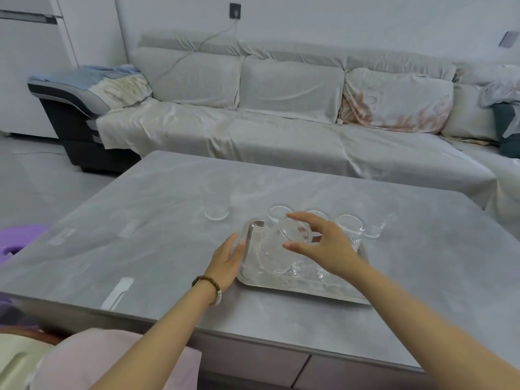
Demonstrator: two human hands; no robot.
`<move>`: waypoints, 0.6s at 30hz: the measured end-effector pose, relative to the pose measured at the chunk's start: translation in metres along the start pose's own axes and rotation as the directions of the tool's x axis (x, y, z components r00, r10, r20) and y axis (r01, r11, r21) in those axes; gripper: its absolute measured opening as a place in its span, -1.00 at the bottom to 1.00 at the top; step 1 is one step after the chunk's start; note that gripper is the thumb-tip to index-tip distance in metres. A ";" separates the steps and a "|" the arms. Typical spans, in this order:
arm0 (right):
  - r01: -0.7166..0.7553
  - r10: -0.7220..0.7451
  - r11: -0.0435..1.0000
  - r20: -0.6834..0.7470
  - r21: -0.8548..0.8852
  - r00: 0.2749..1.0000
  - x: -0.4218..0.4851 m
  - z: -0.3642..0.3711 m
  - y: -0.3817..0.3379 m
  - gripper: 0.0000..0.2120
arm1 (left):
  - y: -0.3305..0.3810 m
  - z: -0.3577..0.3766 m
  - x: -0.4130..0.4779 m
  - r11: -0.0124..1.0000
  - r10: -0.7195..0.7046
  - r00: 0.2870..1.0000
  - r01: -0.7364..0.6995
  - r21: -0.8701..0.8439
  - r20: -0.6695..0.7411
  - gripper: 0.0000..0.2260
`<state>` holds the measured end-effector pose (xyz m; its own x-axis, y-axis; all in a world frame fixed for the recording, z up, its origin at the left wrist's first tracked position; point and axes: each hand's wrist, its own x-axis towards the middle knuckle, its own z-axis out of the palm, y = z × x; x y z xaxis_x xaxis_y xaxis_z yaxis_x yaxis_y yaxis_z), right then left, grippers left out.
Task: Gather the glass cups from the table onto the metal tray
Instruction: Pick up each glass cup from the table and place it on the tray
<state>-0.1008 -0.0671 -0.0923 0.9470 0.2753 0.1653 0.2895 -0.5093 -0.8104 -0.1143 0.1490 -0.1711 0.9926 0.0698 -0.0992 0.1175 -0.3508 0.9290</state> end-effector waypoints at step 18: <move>0.027 -0.025 0.971 0.013 -0.239 1.000 0.018 0.034 0.018 -0.48 | -0.011 0.010 0.001 0.997 0.009 1.000 -0.009 0.081 -0.002 -0.52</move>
<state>-0.0830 -0.0441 -0.1228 0.9377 0.2985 0.1779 0.3399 -0.6817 -0.6479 -0.1141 0.1434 -0.1854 0.9936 0.0686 -0.0902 0.1109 -0.4259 0.8979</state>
